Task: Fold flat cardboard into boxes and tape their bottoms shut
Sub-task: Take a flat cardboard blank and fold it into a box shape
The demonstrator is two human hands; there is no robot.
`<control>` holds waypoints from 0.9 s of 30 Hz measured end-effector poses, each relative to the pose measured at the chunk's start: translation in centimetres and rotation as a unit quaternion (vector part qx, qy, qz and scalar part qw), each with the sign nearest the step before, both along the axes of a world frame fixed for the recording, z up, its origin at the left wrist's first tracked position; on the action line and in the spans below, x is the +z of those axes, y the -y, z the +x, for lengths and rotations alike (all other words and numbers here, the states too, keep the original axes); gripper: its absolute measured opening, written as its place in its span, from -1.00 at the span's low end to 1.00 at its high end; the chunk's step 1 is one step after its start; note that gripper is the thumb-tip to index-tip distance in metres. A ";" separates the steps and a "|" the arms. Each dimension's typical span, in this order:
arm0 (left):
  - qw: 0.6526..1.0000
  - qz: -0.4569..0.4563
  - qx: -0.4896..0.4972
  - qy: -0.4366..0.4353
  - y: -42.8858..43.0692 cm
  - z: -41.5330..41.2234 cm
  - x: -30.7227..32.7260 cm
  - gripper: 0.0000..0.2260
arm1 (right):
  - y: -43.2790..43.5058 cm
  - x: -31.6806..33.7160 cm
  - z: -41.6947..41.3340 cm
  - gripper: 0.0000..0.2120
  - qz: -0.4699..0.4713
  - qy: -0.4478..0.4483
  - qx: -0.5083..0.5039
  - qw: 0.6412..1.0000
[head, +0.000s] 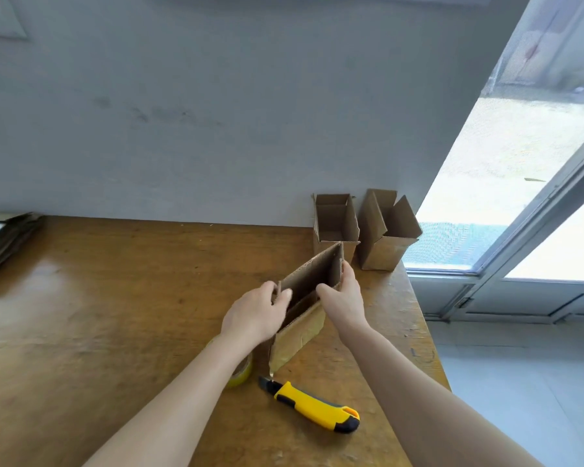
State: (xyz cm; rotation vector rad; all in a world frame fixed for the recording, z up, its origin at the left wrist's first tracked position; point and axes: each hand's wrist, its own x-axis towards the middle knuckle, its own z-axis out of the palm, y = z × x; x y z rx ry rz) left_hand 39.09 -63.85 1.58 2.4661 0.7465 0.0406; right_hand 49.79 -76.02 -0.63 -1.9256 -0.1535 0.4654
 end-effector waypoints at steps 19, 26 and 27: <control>0.977 0.020 0.178 0.115 -2.5 0.6 -0.3 -0.78 | 1.4 1.0 0.5 -0.57 -0.265 0.338 0.248 0.868; 0.985 0.056 0.005 0.164 -1.3 -0.8 -1.1 -0.65 | 1.0 2.0 0.1 0.10 -0.279 0.254 0.297 0.877; 0.987 0.051 -0.008 0.152 -1.4 -0.9 -1.0 -0.54 | 1.2 2.2 0.2 0.11 -0.279 0.249 0.308 0.875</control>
